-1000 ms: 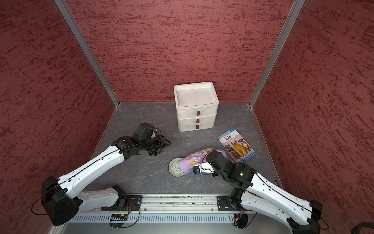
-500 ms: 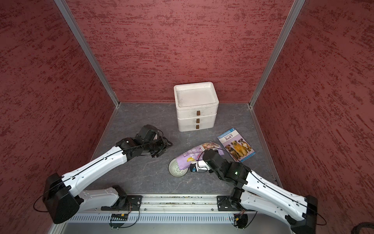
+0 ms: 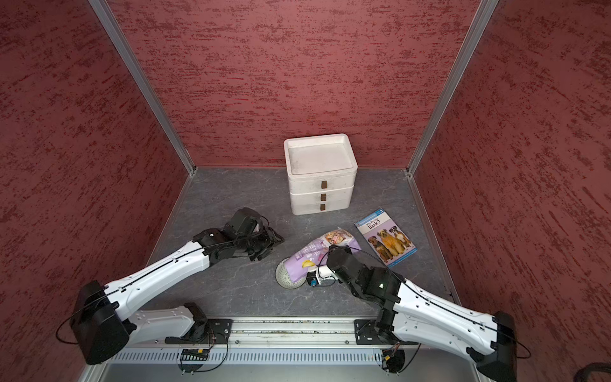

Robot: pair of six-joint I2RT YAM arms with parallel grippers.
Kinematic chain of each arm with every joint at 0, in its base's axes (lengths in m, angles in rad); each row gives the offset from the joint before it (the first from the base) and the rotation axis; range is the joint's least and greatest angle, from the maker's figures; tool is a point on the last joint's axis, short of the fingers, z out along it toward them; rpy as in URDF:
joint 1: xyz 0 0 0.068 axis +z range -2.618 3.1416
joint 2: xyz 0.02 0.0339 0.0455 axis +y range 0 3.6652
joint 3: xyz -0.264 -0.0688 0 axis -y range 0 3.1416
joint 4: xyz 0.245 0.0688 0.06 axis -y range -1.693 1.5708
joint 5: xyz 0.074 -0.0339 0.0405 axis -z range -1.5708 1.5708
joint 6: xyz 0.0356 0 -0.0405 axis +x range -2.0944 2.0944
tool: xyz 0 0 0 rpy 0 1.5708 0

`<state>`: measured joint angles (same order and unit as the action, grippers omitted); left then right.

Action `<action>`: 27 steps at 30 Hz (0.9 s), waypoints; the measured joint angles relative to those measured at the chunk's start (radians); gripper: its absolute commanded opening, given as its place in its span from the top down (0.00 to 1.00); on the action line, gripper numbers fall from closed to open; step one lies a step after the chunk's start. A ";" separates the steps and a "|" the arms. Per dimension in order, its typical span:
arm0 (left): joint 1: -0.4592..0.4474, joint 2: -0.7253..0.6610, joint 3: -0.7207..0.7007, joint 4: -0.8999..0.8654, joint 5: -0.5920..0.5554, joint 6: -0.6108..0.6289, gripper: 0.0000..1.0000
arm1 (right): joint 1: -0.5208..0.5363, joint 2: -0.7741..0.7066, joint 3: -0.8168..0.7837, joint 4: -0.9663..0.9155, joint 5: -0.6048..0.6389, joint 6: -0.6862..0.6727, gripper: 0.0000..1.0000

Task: Pour the oats into the breakfast bowl
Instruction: Pour the oats into the bowl.

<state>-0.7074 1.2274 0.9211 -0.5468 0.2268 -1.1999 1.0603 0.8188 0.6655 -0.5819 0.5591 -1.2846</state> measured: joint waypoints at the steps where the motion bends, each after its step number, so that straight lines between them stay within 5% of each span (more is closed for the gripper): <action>1: -0.002 0.003 0.000 0.003 0.000 -0.001 0.47 | 0.000 0.005 -0.005 0.007 0.003 -0.004 1.00; 27: -0.028 0.039 -0.026 0.048 0.000 -0.027 0.49 | 0.005 0.034 -0.065 0.154 0.048 -0.140 1.00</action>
<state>-0.7353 1.2659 0.8951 -0.4992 0.2264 -1.2266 1.0657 0.8532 0.6006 -0.4282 0.6067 -1.4242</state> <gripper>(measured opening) 0.518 0.302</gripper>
